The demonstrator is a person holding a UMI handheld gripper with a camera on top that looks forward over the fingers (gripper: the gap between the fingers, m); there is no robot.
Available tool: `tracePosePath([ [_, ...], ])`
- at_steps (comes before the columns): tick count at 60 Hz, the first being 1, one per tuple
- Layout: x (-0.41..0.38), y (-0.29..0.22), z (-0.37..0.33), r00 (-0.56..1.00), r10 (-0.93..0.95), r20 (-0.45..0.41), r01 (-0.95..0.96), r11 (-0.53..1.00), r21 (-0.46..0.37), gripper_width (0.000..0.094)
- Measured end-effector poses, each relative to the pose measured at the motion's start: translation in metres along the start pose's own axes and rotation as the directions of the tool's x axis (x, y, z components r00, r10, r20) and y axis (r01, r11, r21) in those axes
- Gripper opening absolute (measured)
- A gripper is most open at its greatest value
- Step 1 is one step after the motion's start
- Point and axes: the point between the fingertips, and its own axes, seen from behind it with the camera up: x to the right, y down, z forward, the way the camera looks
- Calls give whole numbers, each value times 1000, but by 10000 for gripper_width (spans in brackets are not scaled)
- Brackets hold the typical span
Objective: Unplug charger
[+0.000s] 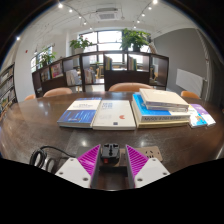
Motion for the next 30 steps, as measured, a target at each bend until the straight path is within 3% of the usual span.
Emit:
tracePosePath([
  [4, -2, 3, -1, 1000, 7, 0, -7, 1000, 6, 352],
  [12, -1, 3, 0, 1000, -6, -9, 6, 1000, 1, 275],
  [13, -1, 3, 0, 1000, -18, -10, 18, 1000, -8, 247],
  [14, -9, 1, 0, 1000, -27, 5, 27, 1000, -5, 159],
  [24, -4, 2, 0, 1000, 15, 16, -13, 992, -124, 121],
  [26, -6, -26, -12, 1000, -13, 16, 14, 998, -63, 120],
  [30, 17, -153, -68, 1000, 16, 13, -18, 984, 177, 119],
])
